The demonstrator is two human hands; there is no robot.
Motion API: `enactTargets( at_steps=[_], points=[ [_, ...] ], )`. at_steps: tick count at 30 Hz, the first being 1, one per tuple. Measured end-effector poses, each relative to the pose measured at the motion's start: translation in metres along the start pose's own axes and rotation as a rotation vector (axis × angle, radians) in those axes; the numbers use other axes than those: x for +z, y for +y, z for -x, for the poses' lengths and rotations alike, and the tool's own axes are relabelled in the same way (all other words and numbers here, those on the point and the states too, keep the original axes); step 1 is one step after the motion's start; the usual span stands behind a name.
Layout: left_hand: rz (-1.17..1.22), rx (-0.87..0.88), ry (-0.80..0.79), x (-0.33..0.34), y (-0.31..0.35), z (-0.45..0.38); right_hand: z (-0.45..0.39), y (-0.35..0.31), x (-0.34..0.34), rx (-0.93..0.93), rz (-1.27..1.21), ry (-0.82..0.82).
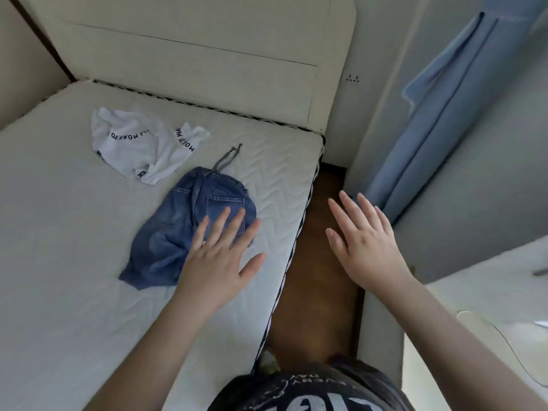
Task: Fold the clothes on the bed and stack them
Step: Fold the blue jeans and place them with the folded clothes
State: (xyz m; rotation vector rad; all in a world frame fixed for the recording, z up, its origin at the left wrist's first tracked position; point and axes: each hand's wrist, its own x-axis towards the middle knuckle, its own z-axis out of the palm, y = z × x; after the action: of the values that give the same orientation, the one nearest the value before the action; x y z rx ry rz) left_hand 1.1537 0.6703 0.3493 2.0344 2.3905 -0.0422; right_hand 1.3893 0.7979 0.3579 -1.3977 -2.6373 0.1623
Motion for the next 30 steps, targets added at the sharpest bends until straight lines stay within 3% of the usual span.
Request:
enactTargets(
  at_steps=[11,19,26,30],
  points=[
    [0.015,-0.186,-0.014,0.01,-0.055,-0.099,-0.15,-0.018,0.044,-0.248,0.007,-0.122],
    [0.014,-0.473,-0.121,0.013,-0.081,-0.178,-0.299,-0.018,0.07,-0.508,-0.083,-0.217],
    [0.017,-0.672,-0.073,0.0,-0.088,-0.215,-0.384,-0.041,0.088,-0.751,-0.012,-0.328],
    [0.01,-0.678,-0.028,0.008,-0.091,-0.22,-0.396,-0.061,0.108,-0.793,0.012,-0.354]
  ],
)
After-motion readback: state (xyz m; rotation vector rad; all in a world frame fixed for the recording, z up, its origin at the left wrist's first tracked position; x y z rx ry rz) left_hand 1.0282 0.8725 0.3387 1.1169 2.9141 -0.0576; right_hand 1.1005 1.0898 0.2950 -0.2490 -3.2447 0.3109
